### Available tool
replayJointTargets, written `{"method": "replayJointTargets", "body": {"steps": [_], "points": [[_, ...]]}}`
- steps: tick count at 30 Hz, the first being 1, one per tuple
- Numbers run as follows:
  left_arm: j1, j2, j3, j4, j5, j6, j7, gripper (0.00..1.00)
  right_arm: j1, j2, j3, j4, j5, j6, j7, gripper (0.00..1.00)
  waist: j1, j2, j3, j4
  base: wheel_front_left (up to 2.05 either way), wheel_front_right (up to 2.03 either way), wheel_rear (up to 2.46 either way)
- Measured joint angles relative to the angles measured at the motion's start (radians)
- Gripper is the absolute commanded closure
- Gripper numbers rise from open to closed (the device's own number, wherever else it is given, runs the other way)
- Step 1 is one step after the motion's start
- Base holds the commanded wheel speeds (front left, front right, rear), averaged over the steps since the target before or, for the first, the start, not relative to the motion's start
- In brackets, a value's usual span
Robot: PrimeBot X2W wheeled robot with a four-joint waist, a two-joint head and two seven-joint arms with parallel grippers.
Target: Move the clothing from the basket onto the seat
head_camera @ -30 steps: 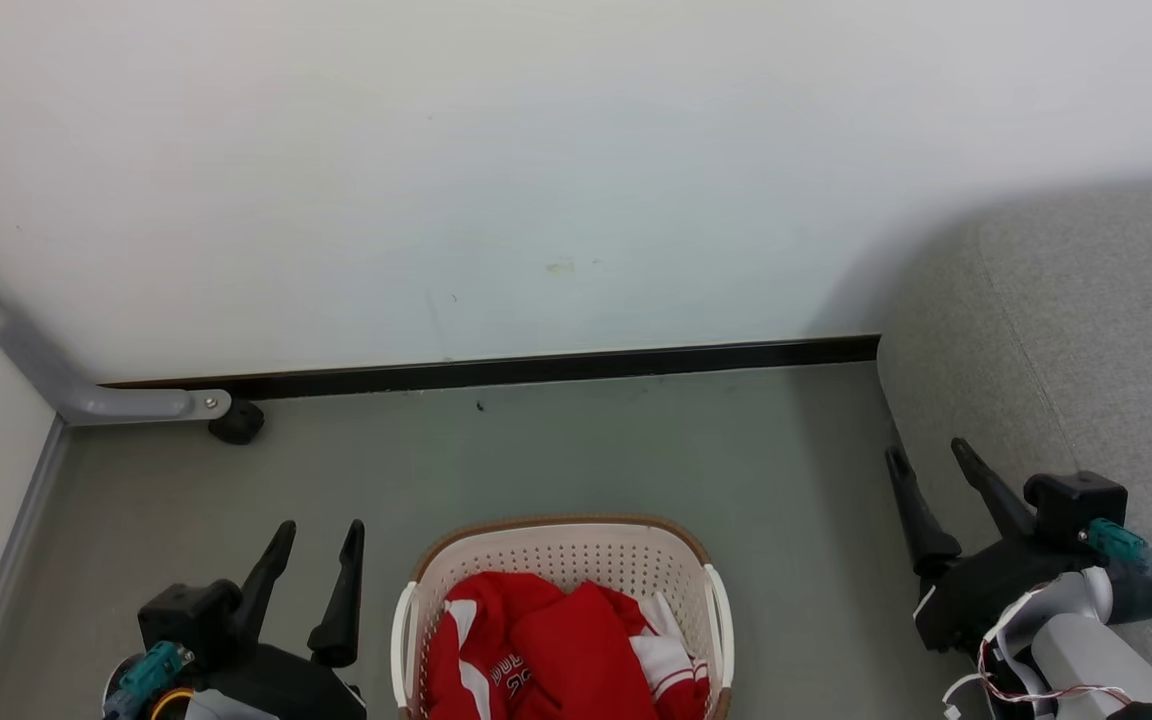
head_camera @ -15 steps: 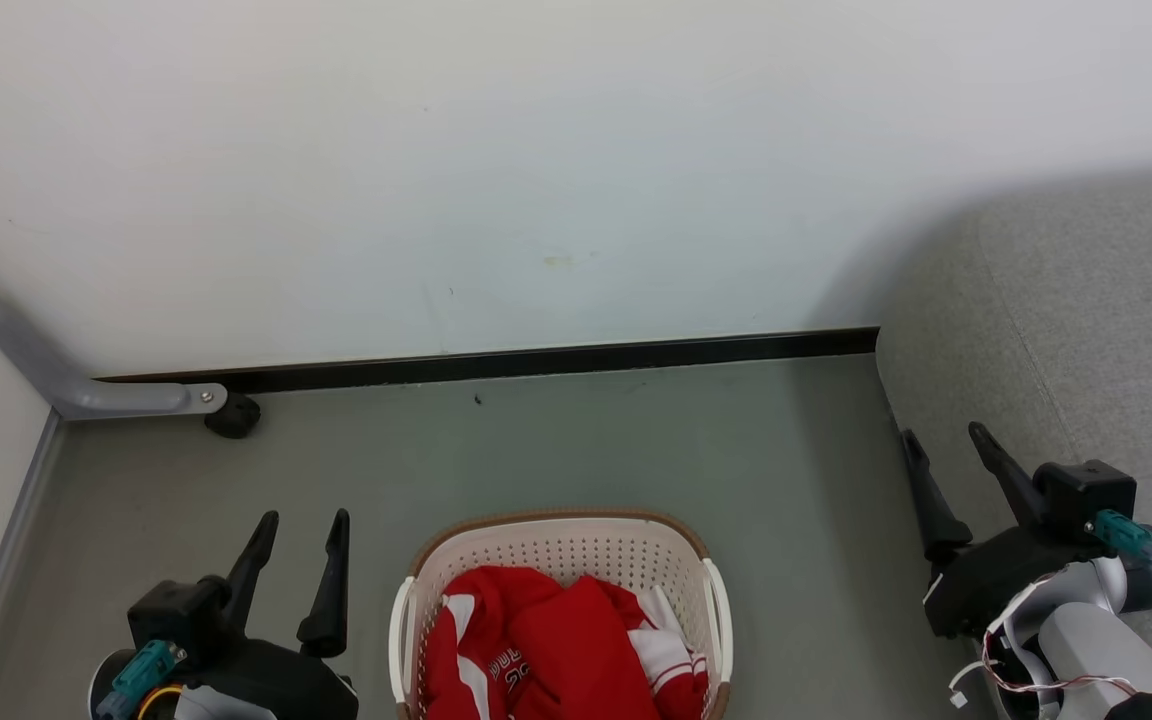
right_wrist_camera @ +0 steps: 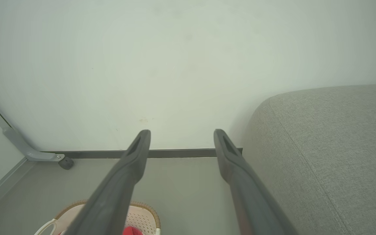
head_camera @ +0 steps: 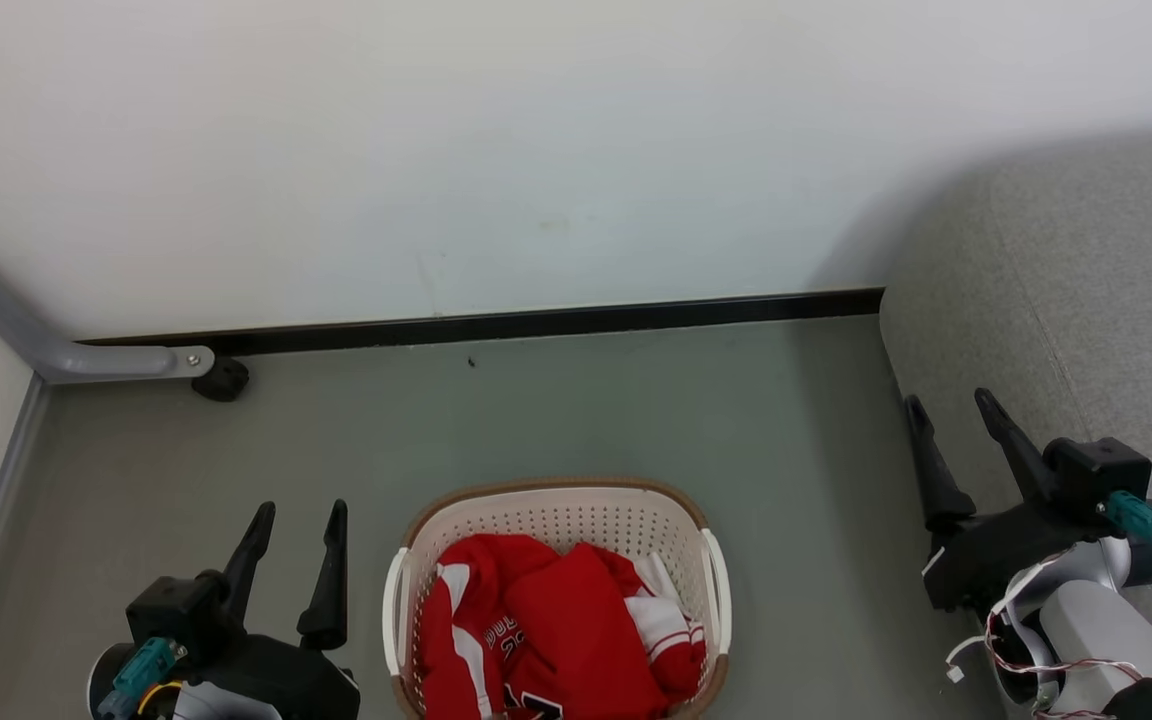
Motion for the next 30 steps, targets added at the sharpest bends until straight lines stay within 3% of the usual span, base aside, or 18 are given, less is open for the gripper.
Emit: {"method": "replayJointTargets", "body": {"steps": [15,30], "points": [[-0.010,-0.044,-0.054,-0.016,0.011,-0.017,0.000,0.00,-0.054,0.014,-0.023,-0.139,-0.049,-0.035,-0.001,0.00,0.0001,0.0000,0.159,-0.011,0.00,0.00,0.00],[-0.172,-0.057,-0.149,0.032,0.011,-0.025,0.000,0.00,-0.161,0.016,-0.053,-0.266,-0.104,-0.062,-0.001,0.00,0.0000,0.0001,0.373,-0.030,0.00,0.00,0.00]]}}
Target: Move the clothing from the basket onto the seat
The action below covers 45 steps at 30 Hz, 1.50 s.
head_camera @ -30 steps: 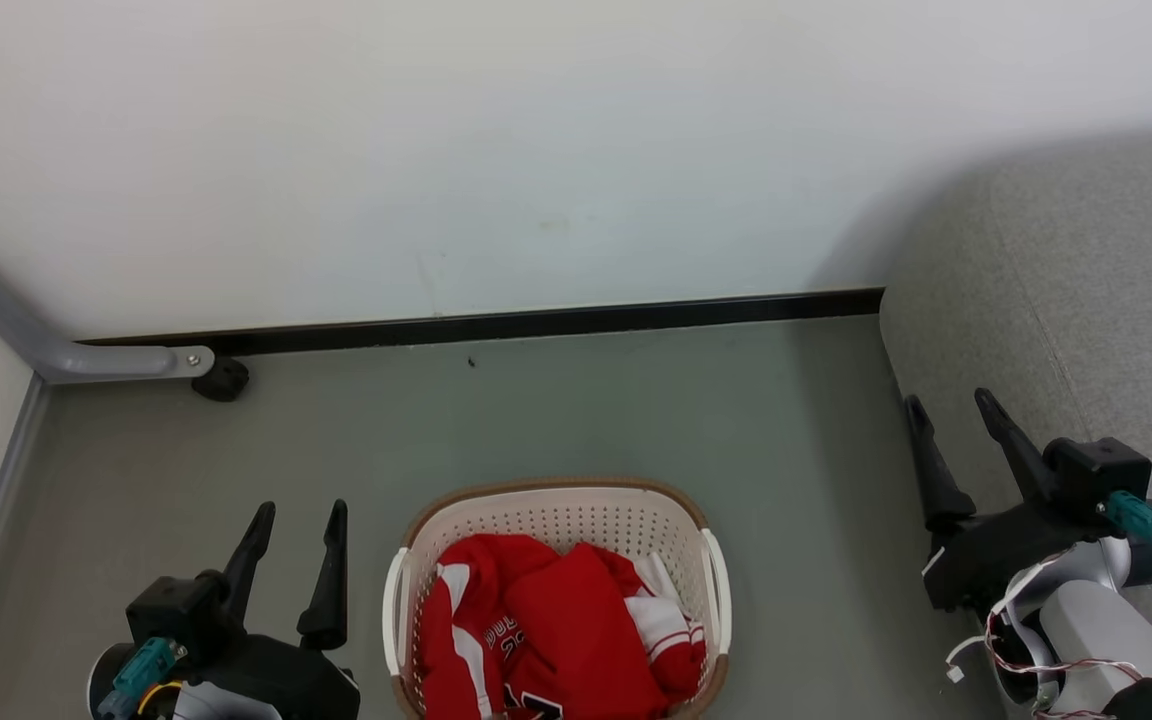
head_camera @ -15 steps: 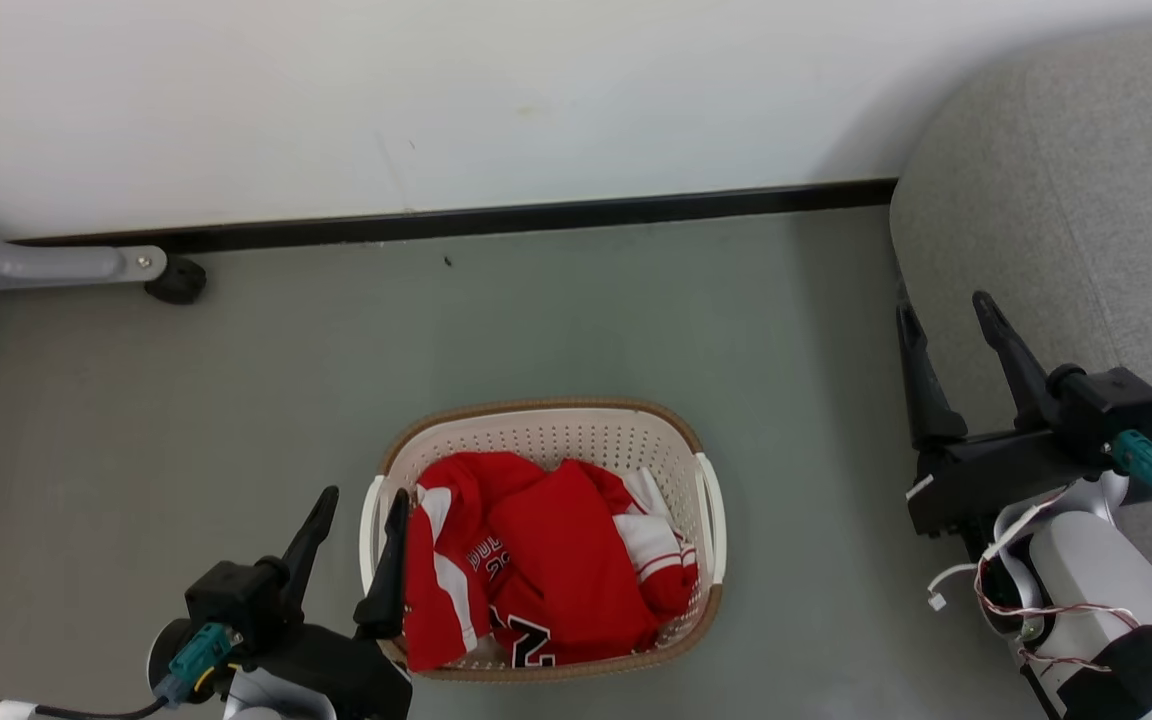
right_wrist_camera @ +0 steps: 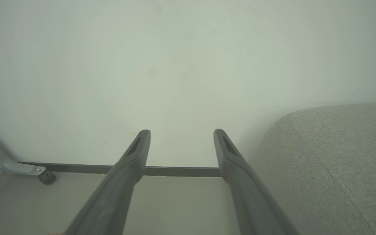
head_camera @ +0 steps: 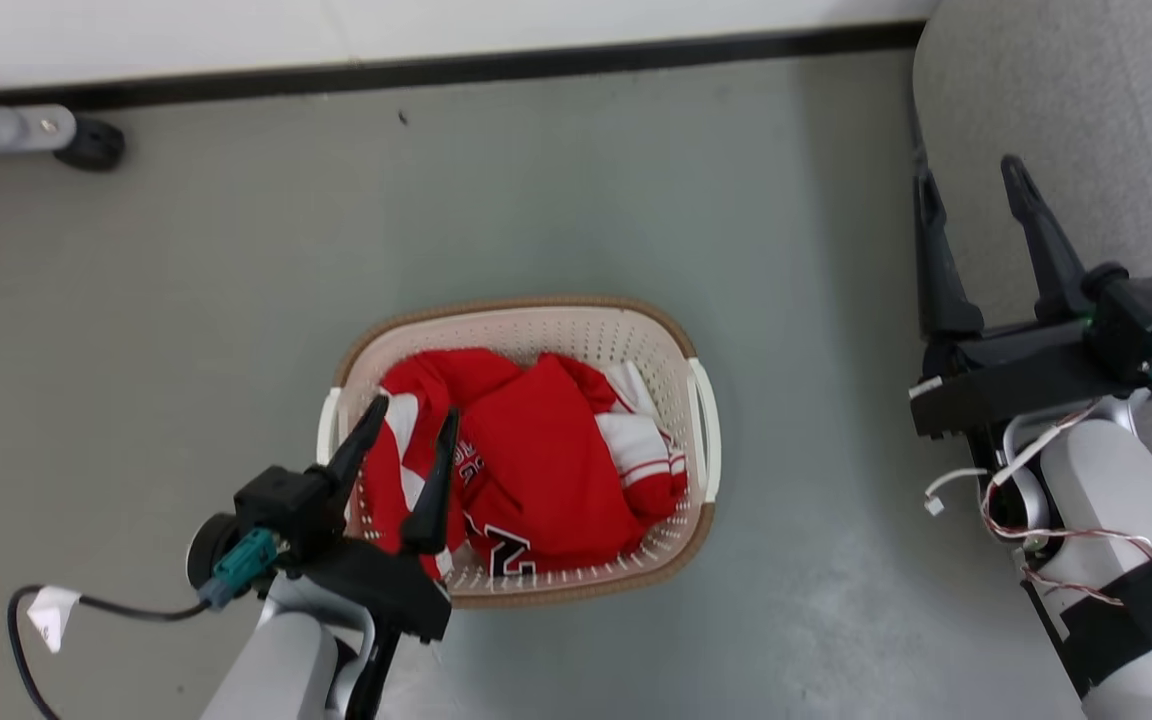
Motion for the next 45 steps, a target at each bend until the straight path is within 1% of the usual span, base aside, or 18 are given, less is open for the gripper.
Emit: {"method": "replayJointTargets", "body": {"steps": [8,10,14,19,27,38,45], "points": [[-0.118,0.003,-0.028,0.113,0.001,0.000,0.000,0.00,-0.054,0.024,0.010,-0.025,-0.034,-0.005,-0.004,0.00,0.0001,0.0000,0.107,-0.017,0.00,0.00,0.00],[-0.129,0.005,-0.029,0.130,0.002,0.000,0.000,0.00,-0.057,0.028,0.011,-0.026,-0.034,-0.005,-0.004,0.00,0.0001,0.0000,0.118,-0.019,0.00,0.00,0.00],[-0.187,0.017,-0.036,0.212,0.021,0.000,0.011,0.00,-0.062,0.037,0.011,-0.027,-0.038,-0.007,-0.004,0.00,0.0001,0.0001,0.165,-0.036,0.00,0.00,0.00],[-0.229,0.034,-0.038,0.298,0.046,0.000,0.036,0.00,-0.063,0.048,0.009,-0.026,-0.039,-0.008,-0.004,0.00,0.0001,0.0000,0.198,-0.054,0.00,0.00,0.00],[-0.271,0.050,-0.036,0.421,0.069,0.044,0.083,0.00,-0.064,0.071,0.006,-0.025,-0.040,-0.008,-0.005,0.00,0.0000,0.0000,0.225,-0.078,0.00,0.00,0.00],[-0.333,0.063,-0.031,0.518,0.072,0.070,0.134,0.00,-0.064,0.090,0.000,-0.036,-0.045,-0.008,-0.007,0.00,0.0000,-0.0001,0.269,-0.090,0.00,0.00,0.00],[-0.359,0.066,-0.038,0.572,0.079,0.074,0.158,0.00,-0.068,0.104,-0.002,-0.040,-0.048,-0.008,-0.007,0.00,0.0000,-0.0001,0.298,-0.098,0.00,0.00,0.00]]}}
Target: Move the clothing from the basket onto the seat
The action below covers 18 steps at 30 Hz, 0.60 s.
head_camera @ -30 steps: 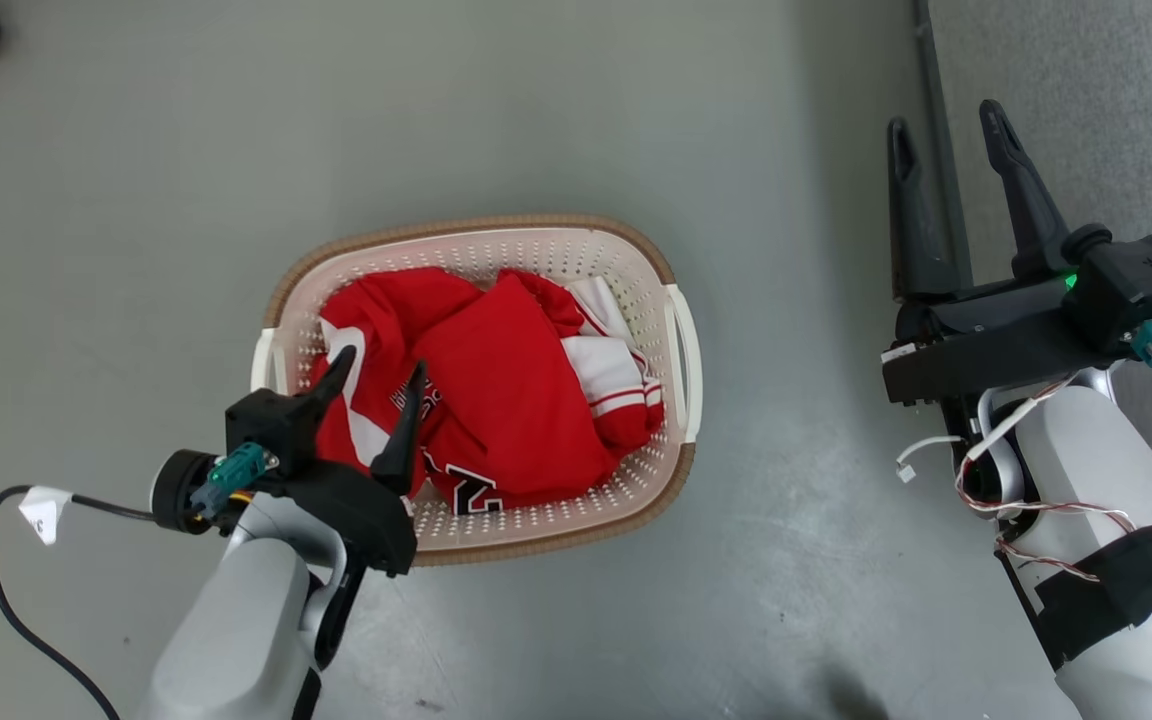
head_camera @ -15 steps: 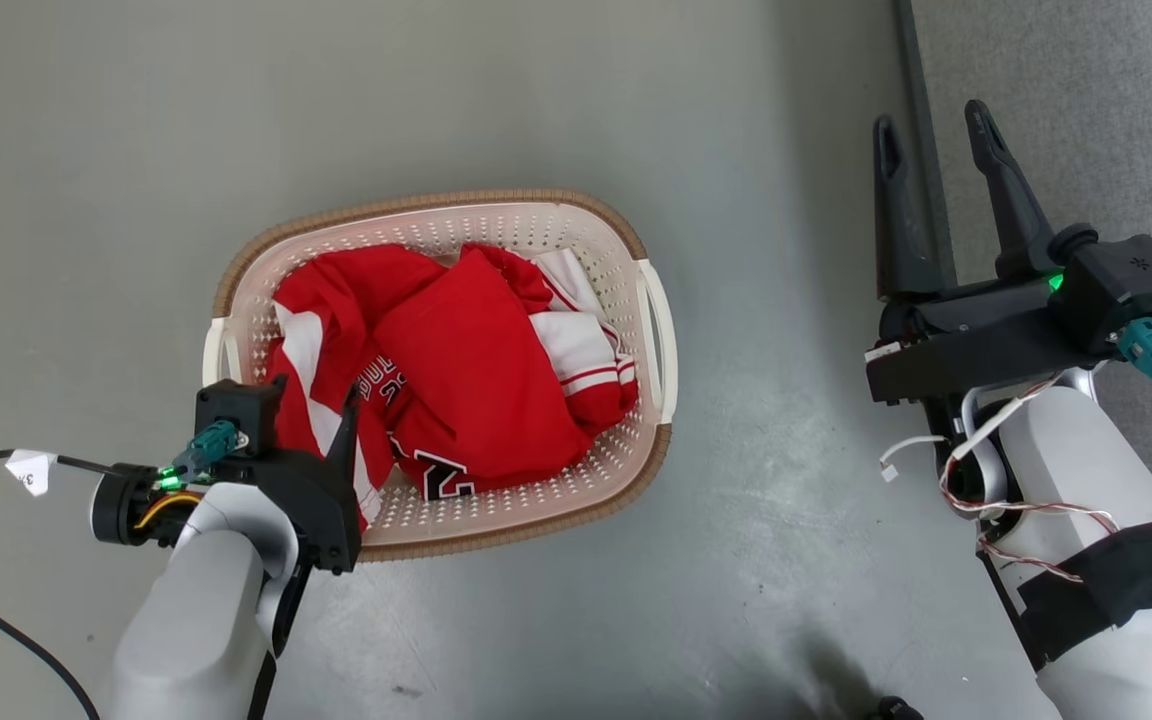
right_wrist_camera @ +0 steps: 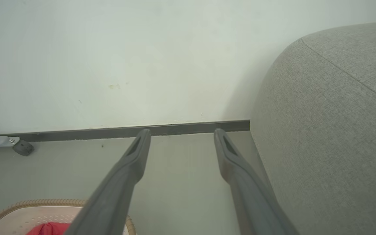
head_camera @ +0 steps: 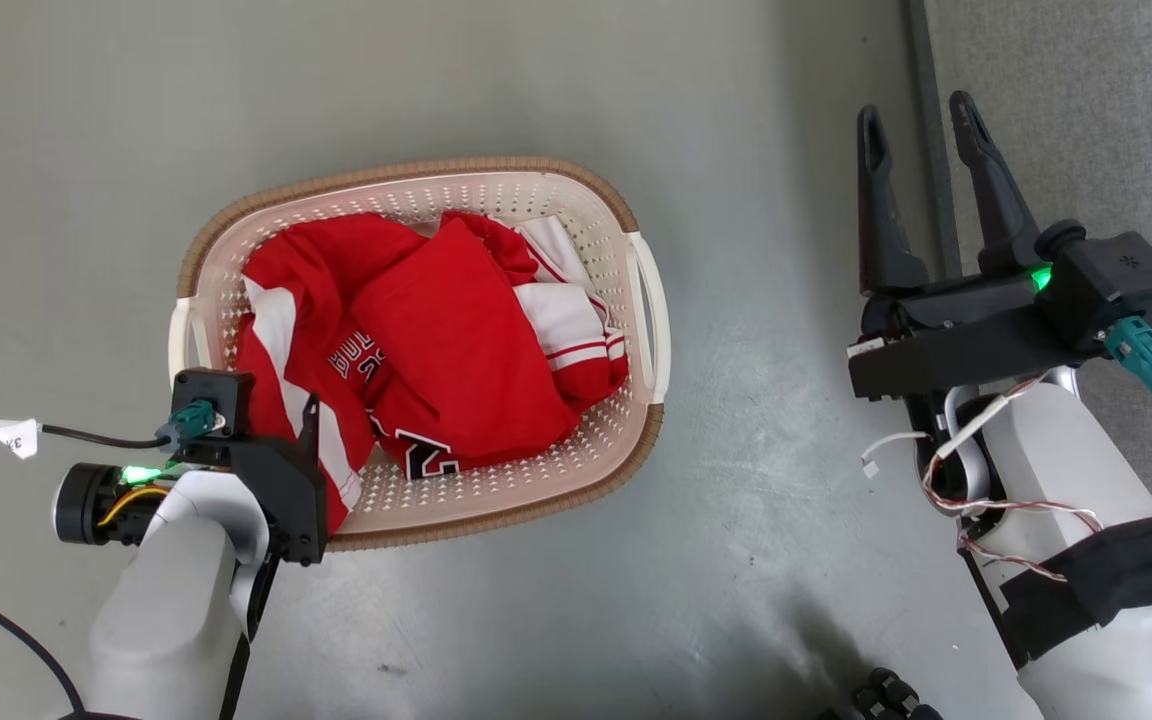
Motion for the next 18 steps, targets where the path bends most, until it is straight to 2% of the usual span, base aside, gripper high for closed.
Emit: {"method": "replayJointTargets", "body": {"steps": [3,4,5,6,12,18], "points": [[-0.012,0.000,-0.002,0.017,0.003,0.008,0.007,0.00,-0.009,0.004,-0.002,-0.001,0.000,0.000,0.000,0.00,0.0000,0.0000,0.009,-0.005,0.00,0.00,0.00],[-0.016,-0.001,-0.003,0.023,0.004,0.008,0.007,0.05,-0.011,0.004,-0.004,-0.001,0.000,0.000,0.000,0.00,0.0000,0.0000,0.011,-0.006,0.00,0.00,0.00],[-0.019,-0.002,-0.004,0.029,0.004,0.008,0.007,0.58,-0.012,0.004,-0.006,0.000,0.000,0.000,0.000,0.00,0.0000,0.0000,0.012,-0.007,0.00,0.00,0.00],[-0.023,-0.002,-0.004,0.033,0.003,0.008,0.007,1.00,-0.013,0.005,-0.007,0.001,0.000,0.000,0.000,0.00,0.0000,0.0000,0.012,-0.007,0.00,0.00,0.00],[-0.025,-0.009,-0.003,0.058,0.002,-0.002,-0.009,1.00,-0.015,0.016,-0.016,0.029,0.000,0.002,0.000,0.00,0.0000,0.0000,-0.005,-0.009,0.00,0.00,0.00],[-0.023,-0.027,0.003,0.063,-0.011,-0.024,-0.069,1.00,-0.014,0.017,-0.036,0.062,0.000,0.011,0.000,0.00,-0.0001,-0.0001,-0.045,-0.006,0.00,0.00,0.00]]}}
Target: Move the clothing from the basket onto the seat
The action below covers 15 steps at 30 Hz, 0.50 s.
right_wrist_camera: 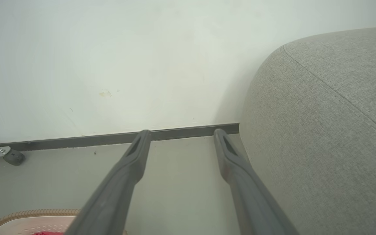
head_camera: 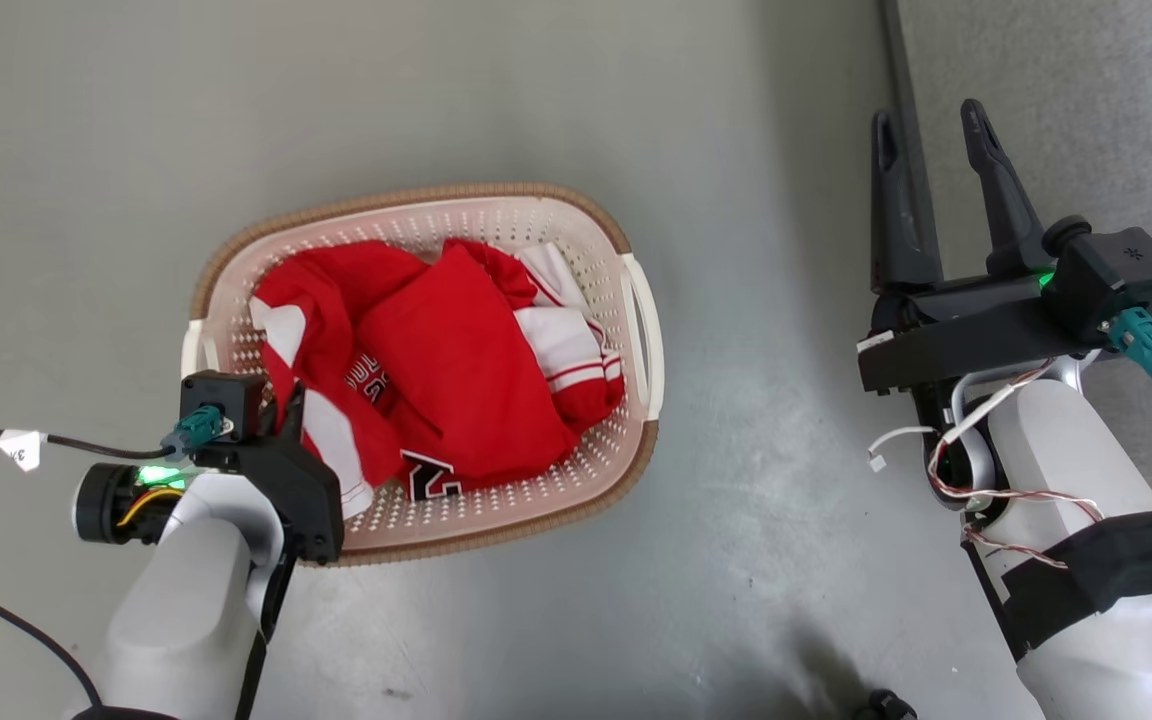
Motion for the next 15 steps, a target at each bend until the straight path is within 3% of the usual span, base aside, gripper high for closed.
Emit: {"method": "replayJointTargets", "body": {"steps": [15], "points": [[0.045,-0.067,0.037,-0.027,-0.061,-0.026,-0.083,1.00,0.054,-0.009,-0.044,0.099,0.001,0.040,0.000,0.00,-0.0001,-0.0001,-0.167,0.026,0.00,0.00,0.00]]}}
